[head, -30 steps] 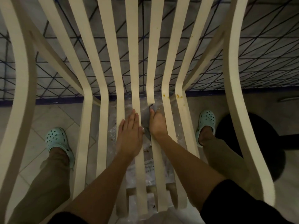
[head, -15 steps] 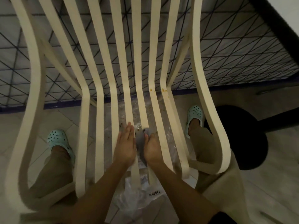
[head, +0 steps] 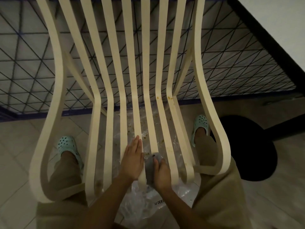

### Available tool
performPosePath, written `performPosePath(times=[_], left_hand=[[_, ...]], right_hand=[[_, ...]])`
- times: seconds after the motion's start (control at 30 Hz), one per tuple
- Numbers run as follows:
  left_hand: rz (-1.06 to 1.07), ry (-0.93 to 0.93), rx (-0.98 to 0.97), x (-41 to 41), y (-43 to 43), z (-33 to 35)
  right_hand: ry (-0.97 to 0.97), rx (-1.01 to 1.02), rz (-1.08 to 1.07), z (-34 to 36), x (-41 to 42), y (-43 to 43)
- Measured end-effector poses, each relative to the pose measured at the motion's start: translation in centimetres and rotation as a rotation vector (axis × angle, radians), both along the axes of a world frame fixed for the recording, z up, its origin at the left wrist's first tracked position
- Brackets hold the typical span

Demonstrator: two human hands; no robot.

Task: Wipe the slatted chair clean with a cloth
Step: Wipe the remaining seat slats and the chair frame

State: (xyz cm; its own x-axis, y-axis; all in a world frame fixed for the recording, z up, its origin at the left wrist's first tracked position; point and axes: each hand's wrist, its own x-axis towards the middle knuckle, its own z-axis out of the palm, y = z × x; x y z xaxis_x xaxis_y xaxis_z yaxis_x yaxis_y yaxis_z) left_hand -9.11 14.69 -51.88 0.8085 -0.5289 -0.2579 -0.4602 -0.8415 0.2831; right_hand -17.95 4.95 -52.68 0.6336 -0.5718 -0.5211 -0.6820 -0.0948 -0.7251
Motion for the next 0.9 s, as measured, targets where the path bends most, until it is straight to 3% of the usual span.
performPosePath(times=[0.43,0.9], left_hand=[[-0.027,-0.009,-0.072,6.4,-1.1,-1.5],[0.068,-0.061,-0.093,12.6,-3.4,-3.1]], right_hand=[[-0.034,-0.085,0.09,-0.9,9.3,-3.5],[-0.073,0.013,0.044,-2.8,25.4,-8.4]])
